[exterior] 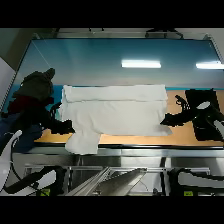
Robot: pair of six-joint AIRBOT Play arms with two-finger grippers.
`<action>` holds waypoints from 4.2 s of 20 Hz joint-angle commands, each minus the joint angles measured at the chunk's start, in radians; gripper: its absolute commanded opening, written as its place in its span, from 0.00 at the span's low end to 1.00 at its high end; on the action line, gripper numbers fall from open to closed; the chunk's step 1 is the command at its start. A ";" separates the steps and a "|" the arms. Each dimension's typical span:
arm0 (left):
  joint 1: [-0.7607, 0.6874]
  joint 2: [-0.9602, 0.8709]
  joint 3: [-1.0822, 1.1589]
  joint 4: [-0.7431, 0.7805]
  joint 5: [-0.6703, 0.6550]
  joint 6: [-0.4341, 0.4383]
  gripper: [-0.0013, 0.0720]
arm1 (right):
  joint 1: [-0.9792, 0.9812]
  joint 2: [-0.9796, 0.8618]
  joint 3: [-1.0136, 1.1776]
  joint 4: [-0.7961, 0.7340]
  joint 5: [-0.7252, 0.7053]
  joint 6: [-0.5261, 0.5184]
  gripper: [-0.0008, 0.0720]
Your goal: Fold the shirts.
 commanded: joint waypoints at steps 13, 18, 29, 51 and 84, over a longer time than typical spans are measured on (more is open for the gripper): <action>0.008 -0.193 0.639 -0.008 0.032 0.010 0.04 | -0.002 -0.060 0.374 0.294 -0.067 0.000 0.04; -0.033 -0.502 0.909 -0.003 0.037 0.016 0.04 | 0.044 -0.259 0.518 0.320 -0.201 -0.046 0.04; -0.066 -0.820 1.292 -0.011 0.082 0.018 0.05 | 0.055 -0.394 0.618 0.272 -0.266 -0.092 0.38; -0.119 -0.810 1.384 -0.014 0.156 -0.063 0.85 | 0.029 -0.522 0.744 0.344 0.066 -0.068 0.08; -0.103 -0.148 1.074 -0.343 0.088 -0.013 0.04 | 0.463 -0.303 0.960 0.655 0.054 0.139 0.04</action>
